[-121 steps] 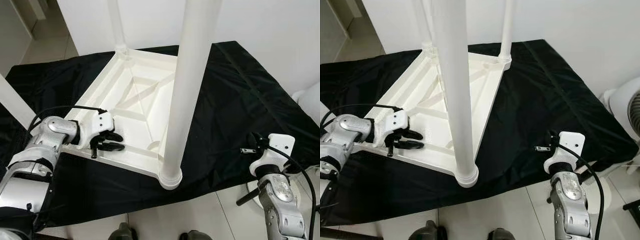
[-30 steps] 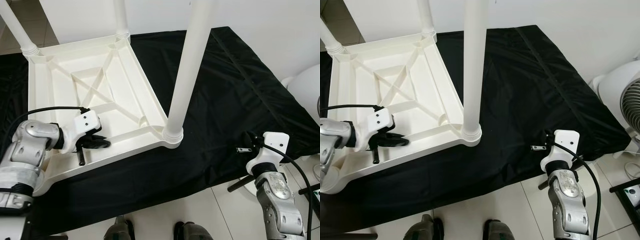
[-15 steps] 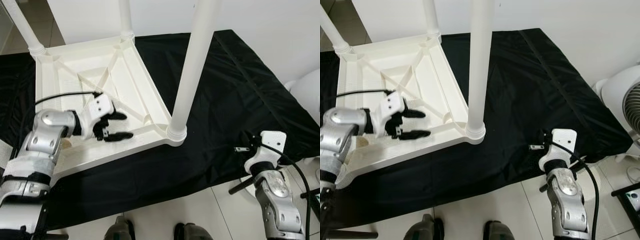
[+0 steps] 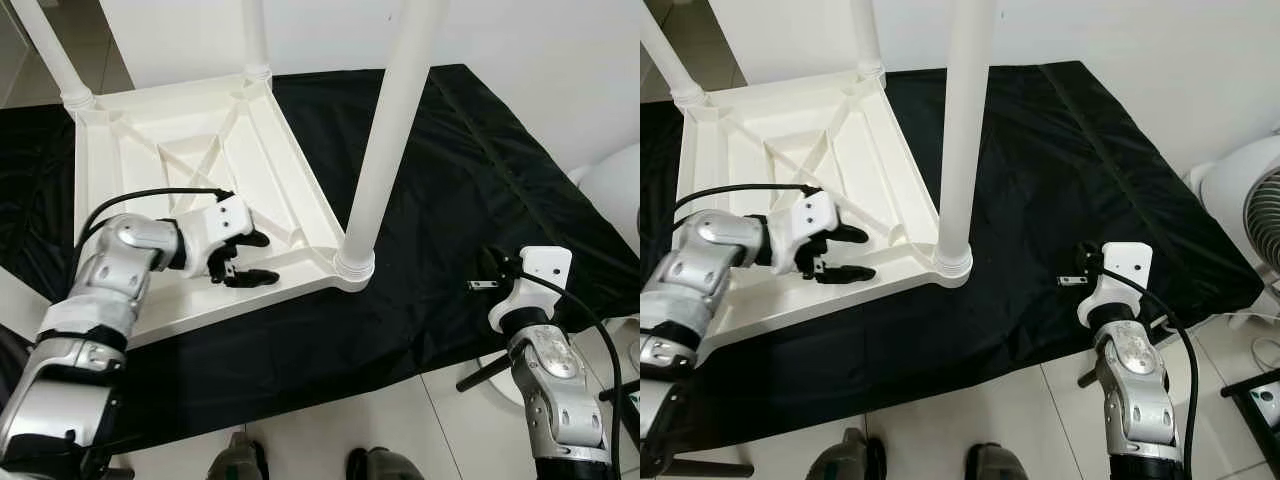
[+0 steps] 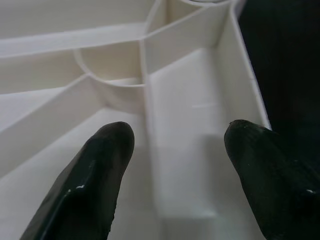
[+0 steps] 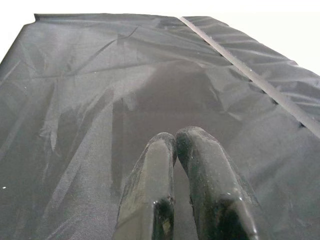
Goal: Building children table
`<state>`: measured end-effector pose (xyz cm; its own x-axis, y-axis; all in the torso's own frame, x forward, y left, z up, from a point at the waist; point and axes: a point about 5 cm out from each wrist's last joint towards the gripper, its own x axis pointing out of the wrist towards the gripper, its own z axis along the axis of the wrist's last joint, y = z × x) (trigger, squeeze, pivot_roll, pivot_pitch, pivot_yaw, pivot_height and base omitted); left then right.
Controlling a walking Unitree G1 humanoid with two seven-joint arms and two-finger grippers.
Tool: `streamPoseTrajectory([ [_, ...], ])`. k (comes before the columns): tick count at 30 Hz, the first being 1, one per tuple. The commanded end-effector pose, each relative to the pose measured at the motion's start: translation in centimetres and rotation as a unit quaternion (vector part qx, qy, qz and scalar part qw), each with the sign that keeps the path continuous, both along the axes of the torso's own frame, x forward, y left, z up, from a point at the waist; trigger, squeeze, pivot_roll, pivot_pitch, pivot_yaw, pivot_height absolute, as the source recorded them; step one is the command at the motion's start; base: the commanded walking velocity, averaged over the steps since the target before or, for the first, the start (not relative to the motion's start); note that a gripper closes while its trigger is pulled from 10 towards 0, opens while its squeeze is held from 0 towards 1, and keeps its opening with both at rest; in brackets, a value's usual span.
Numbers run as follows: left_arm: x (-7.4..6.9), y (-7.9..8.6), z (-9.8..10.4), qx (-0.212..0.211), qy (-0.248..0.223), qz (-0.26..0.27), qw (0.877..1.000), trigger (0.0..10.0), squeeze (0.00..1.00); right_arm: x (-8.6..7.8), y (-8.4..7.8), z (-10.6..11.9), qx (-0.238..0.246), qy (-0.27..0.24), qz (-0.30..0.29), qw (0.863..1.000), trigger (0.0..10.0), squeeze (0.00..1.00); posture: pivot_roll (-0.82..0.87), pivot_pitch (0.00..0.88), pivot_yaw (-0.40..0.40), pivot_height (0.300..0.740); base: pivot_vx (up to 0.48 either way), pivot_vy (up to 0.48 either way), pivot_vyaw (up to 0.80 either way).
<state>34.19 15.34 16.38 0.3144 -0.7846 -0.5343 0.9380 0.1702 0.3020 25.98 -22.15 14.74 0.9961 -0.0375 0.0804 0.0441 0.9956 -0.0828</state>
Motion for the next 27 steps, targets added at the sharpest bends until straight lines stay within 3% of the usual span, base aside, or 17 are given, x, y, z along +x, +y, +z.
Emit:
streamPoseTrajectory([
  [1,1.6,-0.2,-0.5,0.004,-0.079,0.118,0.99,10.0,0.0,0.2,-0.1,0.1,-0.004,-0.002,-0.006,1.0,10.0,0.0,0.0,0.065,-0.011,0.74,0.0,0.0,0.0],
  [7,1.9,-1.2,-0.7,-0.006,-0.077,0.118,0.99,10.0,0.0,0.4,-0.2,0.2,-0.002,-0.005,-0.01,1.0,10.0,0.0,-0.01,0.064,-0.015,0.74,0.0,0.0,0.0],
  [17,1.5,-5.7,-1.8,-0.022,-0.072,0.061,0.995,10.0,0.0,1.3,0.2,0.8,-0.002,-0.014,-0.004,1.0,10.0,0.0,-0.03,0.068,-0.014,0.74,0.0,0.0,0.0],
  [27,0.1,-10.1,-2.1,-0.061,-0.066,0.001,0.996,10.0,0.0,1.5,0.2,0.9,0.0,-0.02,-0.011,1.0,10.0,0.0,-0.04,0.074,0.011,0.74,0.0,0.0,0.0],
])
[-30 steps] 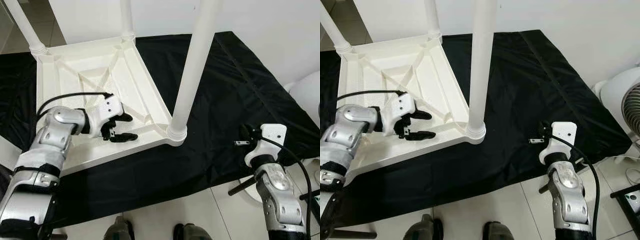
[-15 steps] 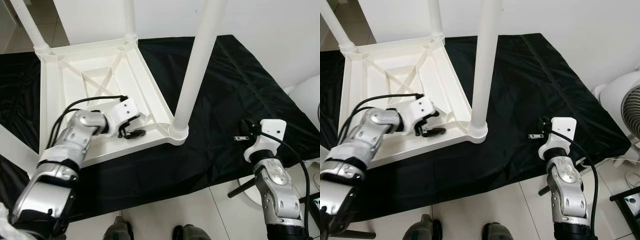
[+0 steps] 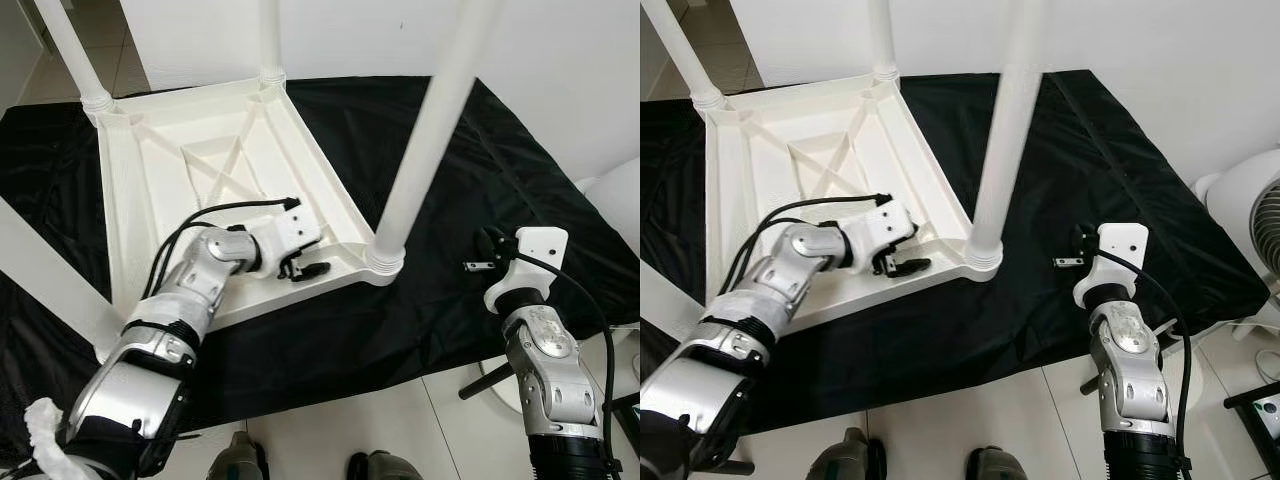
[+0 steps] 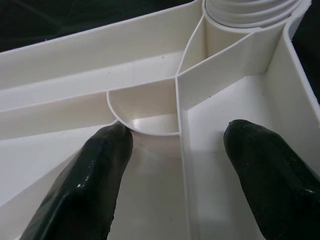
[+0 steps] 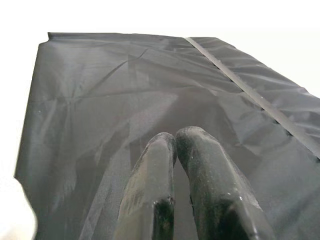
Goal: Building children table
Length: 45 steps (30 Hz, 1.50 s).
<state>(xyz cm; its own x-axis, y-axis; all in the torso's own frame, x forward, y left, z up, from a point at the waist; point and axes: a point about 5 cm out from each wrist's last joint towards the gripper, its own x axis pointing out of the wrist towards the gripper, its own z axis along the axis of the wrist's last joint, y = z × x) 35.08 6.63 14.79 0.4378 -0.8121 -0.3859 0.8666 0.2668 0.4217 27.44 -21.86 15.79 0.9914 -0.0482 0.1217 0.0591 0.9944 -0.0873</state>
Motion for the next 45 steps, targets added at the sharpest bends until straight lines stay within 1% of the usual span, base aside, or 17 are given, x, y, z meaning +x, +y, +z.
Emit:
streamPoseTrajectory([
  [1,-0.9,-1.6,-0.5,-0.007,0.014,-0.036,0.999,10.0,0.0,0.1,-0.1,-0.2,0.004,0.0,-0.006,1.0,10.0,0.0,-0.04,0.074,0.011,0.74,0.0,0.0,0.0],
  [7,-1.3,-2.8,-0.6,-0.015,0.009,-0.045,0.999,10.0,0.0,0.1,0.1,-0.4,-0.001,0.0,-0.01,1.0,10.0,0.0,-0.03,0.073,0.03,0.74,0.0,0.0,0.0],
  [16,1.5,0.0,2.1,-0.065,-0.044,0.072,0.994,10.0,0.0,-1.3,-0.4,-0.8,0.02,-0.004,-0.017,1.0,10.0,0.0,-0.01,0.064,0.033,0.74,0.0,0.0,0.0],
  [17,1.9,0.6,3.0,-0.098,-0.039,0.088,0.99,10.0,0.0,-1.6,-0.4,-0.8,0.029,-0.009,-0.013,0.999,10.0,1.0,0.0,0.064,0.03,0.74,0.0,0.0,0.0],
  [22,2.2,1.4,4.3,-0.144,-0.038,0.104,0.983,10.0,0.03,-2.0,-0.4,-0.8,0.039,-0.015,-0.006,0.999,10.0,1.0,0.01,0.061,0.025,0.74,0.0,0.0,0.0],
  [23,2.2,2.0,4.8,-0.16,-0.039,0.109,0.98,10.0,1.0,-2.3,-0.5,-0.8,0.041,-0.016,-0.001,0.999,10.0,1.0,0.01,0.058,0.023,0.74,0.0,0.0,0.0],
  [25,2.1,2.8,5.3,-0.186,-0.033,0.11,0.976,10.0,1.0,-3.0,-0.4,-0.8,0.04,-0.016,0.016,0.999,10.0,1.0,0.01,0.057,0.019,0.74,0.0,0.0,0.0],
  [31,2.0,3.9,5.4,-0.169,-0.057,0.125,0.976,10.0,1.0,-4.1,0.0,-1.0,0.021,-0.002,0.061,0.998,10.0,1.0,0.01,0.055,0.017,0.74,0.0,0.0,0.0],
  [32,2.0,4.3,5.2,-0.167,-0.053,0.13,0.976,10.0,0.45,-4.5,0.2,-1.0,0.016,0.006,0.079,0.997,10.0,1.0,0.01,0.055,0.016,0.74,0.0,0.0,0.0],
  [33,2.0,4.6,5.1,-0.171,-0.038,0.133,0.976,10.0,0.0,-4.8,0.5,-1.0,0.011,0.01,0.1,0.995,10.0,1.0,0.01,0.054,0.014,0.74,0.0,0.0,0.0],
  [34,2.0,4.6,5.1,-0.171,-0.038,0.133,0.976,10.0,0.0,-4.8,0.5,-1.0,0.011,0.01,0.1,0.995,10.0,1.0,0.01,0.054,0.014,0.74,0.0,0.0,0.0],
  [35,2.0,4.8,4.9,-0.171,-0.027,0.134,0.976,10.0,0.0,-5.1,0.7,-1.0,0.009,0.012,0.115,0.993,10.0,0.15,0.01,0.054,0.013,0.74,0.0,0.0,0.0],
  [36,2.0,4.8,4.9,-0.171,-0.027,0.134,0.976,10.0,0.0,-5.1,0.7,-1.0,0.009,0.012,0.115,0.993,10.0,0.15,0.01,0.054,0.013,0.74,0.0,0.0,0.0],
  [37,1.9,4.9,4.8,-0.167,-0.027,0.128,0.977,9.0,0.0,-5.3,1.0,-0.9,0.015,0.013,0.133,0.991,10.0,0.0,0.01,0.053,0.012,0.74,0.0,0.0,0.0],
  [40,1.7,5.0,4.7,-0.164,-0.03,0.123,0.978,9.0,0.0,-5.4,1.1,-0.8,0.019,0.013,0.144,0.989,10.0,0.0,0.01,0.053,0.011,0.74,0.0,0.0,0.0],
  [41,1.6,5.1,4.6,-0.167,-0.021,0.123,0.978,0.0,0.0,-5.6,1.4,-0.6,0.019,0.016,0.16,0.987,10.0,0.0,0.01,0.052,0.01,0.74,0.0,0.0,0.0],
  [45,1.3,5.1,4.6,-0.163,-0.021,0.112,0.98,0.0,0.0,-5.7,1.7,-0.3,0.012,0.02,0.187,0.982,10.0,0.0,0.01,0.05,0.005,0.74,0.0,0.0,0.0],
])
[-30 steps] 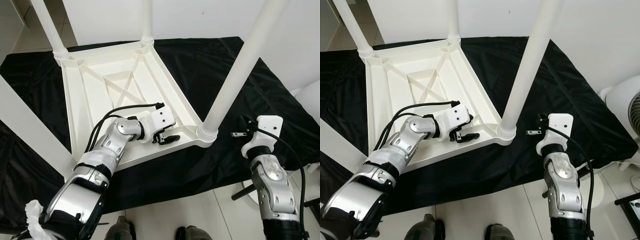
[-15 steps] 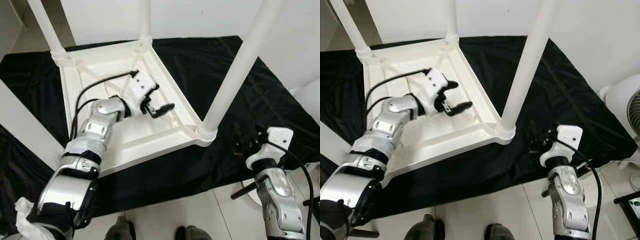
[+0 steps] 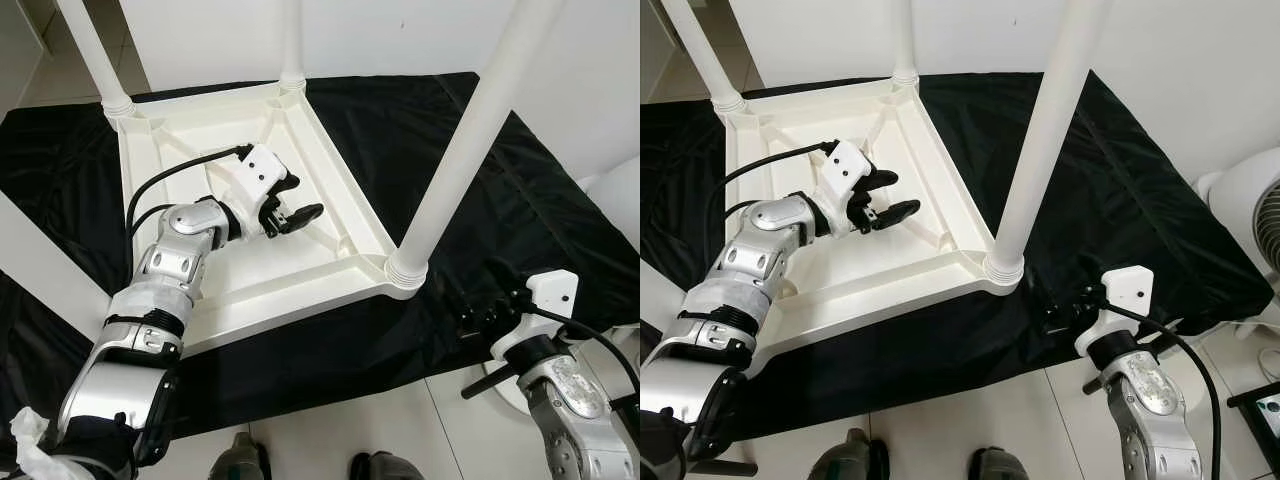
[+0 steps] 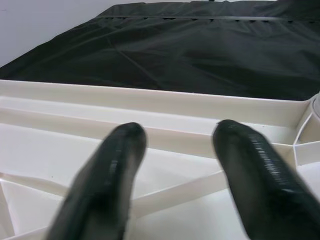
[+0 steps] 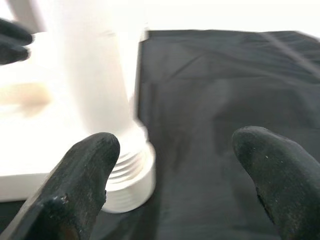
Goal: Building children table
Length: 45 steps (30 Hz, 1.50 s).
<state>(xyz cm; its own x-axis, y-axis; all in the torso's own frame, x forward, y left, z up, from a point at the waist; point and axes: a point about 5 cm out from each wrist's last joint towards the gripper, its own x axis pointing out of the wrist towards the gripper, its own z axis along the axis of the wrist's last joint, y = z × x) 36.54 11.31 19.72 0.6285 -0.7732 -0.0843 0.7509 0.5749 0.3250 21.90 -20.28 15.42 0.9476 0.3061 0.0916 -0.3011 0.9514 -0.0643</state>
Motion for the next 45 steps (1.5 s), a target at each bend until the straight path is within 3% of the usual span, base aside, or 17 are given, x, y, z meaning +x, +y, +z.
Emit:
streamPoseTrajectory([
  [1,-0.3,0.5,-0.4,0.009,0.008,-0.006,1.0,3.8,0.0,-0.2,0.1,0.2,-0.004,0.003,0.015,1.0,10.0,0.0,0.01,0.051,0.004,0.74,0.0,0.0,0.0],
  [2,-0.6,0.6,-0.2,0.011,0.005,-0.017,1.0,10.0,0.0,-0.2,0.1,0.4,-0.011,0.001,0.025,1.0,10.0,0.0,0.01,0.054,0.004,0.74,0.0,0.0,0.0],
  [10,-1.5,1.3,0.3,0.005,0.011,-0.049,0.999,10.0,0.0,0.1,0.2,0.8,-0.016,0.004,0.061,0.998,10.0,0.0,0.02,0.059,0.005,0.74,0.0,0.0,0.0],
  [14,-1.8,2.2,0.1,0.009,0.015,-0.032,0.999,10.0,0.0,1.2,0.5,1.0,-0.024,0.003,0.085,0.996,10.0,0.0,0.03,0.058,0.002,0.74,0.0,0.0,0.0],
  [16,-1.6,2.7,0.1,-0.009,0.033,-0.008,0.999,10.0,0.0,1.8,1.1,1.0,-0.021,0.008,0.114,0.993,10.0,0.0,0.04,0.06,-0.003,0.74,0.0,0.0,0.0],
  [20,-1.6,2.8,0.2,-0.009,0.031,-0.001,0.999,10.0,0.0,2.1,1.3,1.0,-0.023,0.009,0.123,0.992,10.0,0.0,0.05,0.06,-0.01,0.74,0.0,0.0,0.0],
  [26,-2.0,3.1,0.5,-0.013,0.022,0.008,1.0,10.0,0.0,4.1,2.0,1.1,-0.025,0.005,0.148,0.989,10.0,0.0,0.06,0.066,-0.027,0.74,0.0,0.0,0.0],
  [31,-2.1,3.1,0.5,-0.011,0.02,0.022,0.999,10.0,0.0,5.2,3.5,0.6,-0.031,0.028,0.214,0.976,10.0,0.0,0.07,0.064,-0.035,0.74,0.0,0.0,0.0],
  [37,-2.2,3.0,0.4,-0.008,0.024,0.026,0.999,10.0,0.0,5.4,4.2,0.1,-0.045,0.047,0.256,0.964,10.0,0.0,0.07,0.063,-0.041,0.74,0.0,0.0,0.0],
  [45,-2.3,3.1,0.2,-0.005,0.022,0.031,0.999,10.0,0.0,6.0,4.0,0.0,-0.051,0.04,0.244,0.968,10.0,0.0,0.08,0.063,-0.047,0.74,0.0,0.0,0.0],
])
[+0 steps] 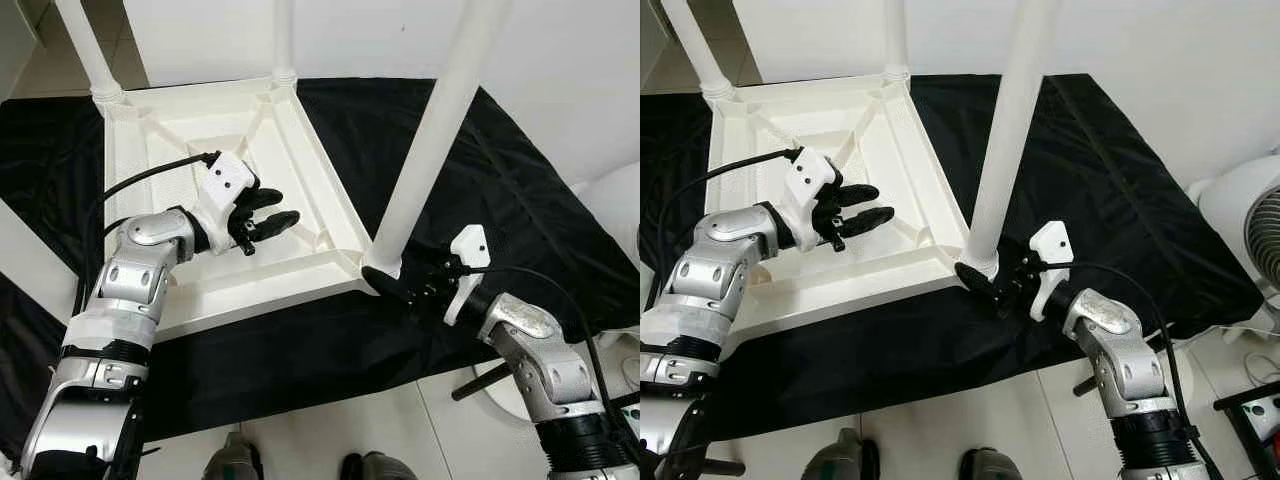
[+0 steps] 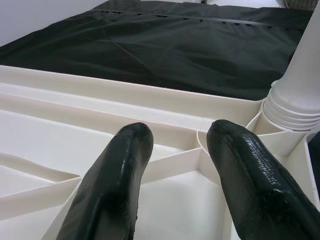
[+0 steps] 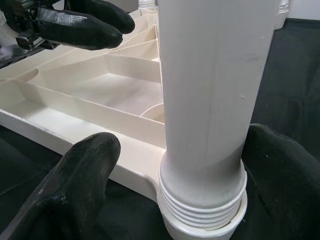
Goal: Building children table
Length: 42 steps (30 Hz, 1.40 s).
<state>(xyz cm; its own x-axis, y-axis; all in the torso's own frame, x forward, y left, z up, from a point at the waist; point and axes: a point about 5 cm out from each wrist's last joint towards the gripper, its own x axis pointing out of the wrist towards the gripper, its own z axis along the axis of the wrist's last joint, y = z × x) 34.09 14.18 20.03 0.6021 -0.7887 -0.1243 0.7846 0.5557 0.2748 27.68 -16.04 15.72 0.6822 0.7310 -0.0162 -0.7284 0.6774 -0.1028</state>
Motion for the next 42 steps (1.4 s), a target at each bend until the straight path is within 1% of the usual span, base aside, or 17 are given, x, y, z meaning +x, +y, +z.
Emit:
streamPoseTrajectory([
  [1,-0.1,0.3,-0.3,0.0,-0.011,0.04,0.999,10.0,0.0,0.8,-0.2,-0.4,-0.001,-0.007,-0.025,1.0,10.0,0.0,0.08,0.06,-0.047,0.74,0.0,0.0,0.0],
  [5,-0.4,0.2,-0.4,0.005,-0.018,0.032,0.999,10.0,0.0,1.8,0.1,-0.4,0.012,-0.021,-0.049,0.999,10.0,0.0,0.07,0.056,-0.046,0.74,0.0,0.0,0.0],
  [6,-0.4,0.1,-0.4,0.008,-0.022,0.027,0.999,10.0,0.0,2.4,0.5,-0.4,0.021,-0.027,-0.064,0.997,10.0,0.0,0.07,0.055,-0.047,0.74,0.0,0.0,0.0],
  [15,-0.6,-0.5,-0.4,0.002,-0.03,0.022,0.999,10.0,0.0,3.4,1.1,-0.6,0.047,-0.037,-0.099,0.993,10.0,0.0,0.07,0.045,-0.052,0.74,0.0,0.0,0.0],
  [16,-0.7,-1.5,-0.7,0.001,-0.037,0.005,0.999,10.0,0.0,3.4,-0.1,-0.6,0.048,-0.046,-0.139,0.988,10.0,0.0,0.07,0.046,-0.067,0.74,0.0,0.0,0.0],
  [19,-0.7,-1.5,-0.7,0.001,-0.037,0.005,0.999,10.0,0.0,3.4,-0.1,-0.6,0.048,-0.046,-0.139,0.988,10.0,0.0,0.07,0.046,-0.067,0.74,0.0,0.0,0.0],
  [21,-0.9,-2.9,-0.8,-0.003,-0.04,-0.017,0.999,10.0,0.0,2.8,-1.7,-0.8,0.041,-0.05,-0.17,0.983,10.0,0.0,0.07,0.047,-0.068,0.74,0.0,0.0,0.0],
  [22,-0.9,-2.9,-0.8,-0.003,-0.04,-0.017,0.999,10.0,0.0,2.8,-1.7,-0.8,0.041,-0.05,-0.17,0.983,10.0,0.0,0.07,0.047,-0.068,0.74,0.0,0.0,0.0],
  [26,-1.1,-4.3,-0.9,-0.019,-0.035,-0.044,0.998,10.0,0.0,2.1,-3.7,-1.1,0.041,-0.06,-0.207,0.976,10.0,0.0,0.04,0.059,-0.054,0.74,0.0,0.0,0.0],
  [28,-1.1,-4.5,-1.0,-0.02,-0.034,-0.048,0.998,10.0,0.0,2.0,-4.0,-1.1,0.041,-0.061,-0.214,0.974,10.0,0.0,0.04,0.059,-0.054,0.74,0.0,0.0,0.0],
  [31,-1.2,-5.5,-1.2,-0.029,-0.027,-0.074,0.996,10.0,0.0,1.6,-5.7,-1.1,0.043,-0.069,-0.254,0.964,10.0,0.0,0.01,0.088,-0.044,0.74,0.0,0.0,0.0],
  [32,-1.2,-5.5,-1.2,-0.029,-0.027,-0.074,0.996,10.0,0.0,1.6,-5.7,-1.1,0.043,-0.069,-0.254,0.964,10.0,0.0,0.01,0.088,-0.044,0.74,0.0,0.0,0.0],
  [33,-1.3,-6.1,-1.3,-0.027,-0.03,-0.085,0.996,10.0,0.0,1.4,-6.2,-1.1,0.044,-0.069,-0.266,0.96,10.0,0.0,0.0,0.091,-0.043,0.74,0.0,0.0,0.0],
  [35,-1.3,-6.1,-1.3,-0.027,-0.03,-0.085,0.996,10.0,0.0,1.4,-6.2,-1.1,0.044,-0.069,-0.266,0.96,10.0,0.0,0.0,0.091,-0.043,0.74,0.0,0.0,0.0],
  [36,-1.3,-6.6,-1.2,-0.029,-0.031,-0.096,0.995,10.0,0.0,1.2,-6.6,-1.2,0.042,-0.071,-0.276,0.958,10.0,0.0,-0.01,0.106,-0.04,0.74,0.0,0.0,0.0],
  [40,-1.3,-7.0,-1.2,-0.026,-0.036,-0.102,0.994,10.0,0.0,1.0,-7.1,-1.2,0.043,-0.071,-0.287,0.954,10.0,0.0,-0.01,0.112,-0.04,0.74,0.0,0.0,0.0],
  [42,-1.4,-7.8,-1.1,-0.029,-0.041,-0.109,0.993,10.0,0.0,0.4,-8.6,-1.2,0.043,-0.072,-0.32,0.944,10.0,0.0,-0.01,0.127,-0.038,0.74,0.0,0.0,0.0],
])
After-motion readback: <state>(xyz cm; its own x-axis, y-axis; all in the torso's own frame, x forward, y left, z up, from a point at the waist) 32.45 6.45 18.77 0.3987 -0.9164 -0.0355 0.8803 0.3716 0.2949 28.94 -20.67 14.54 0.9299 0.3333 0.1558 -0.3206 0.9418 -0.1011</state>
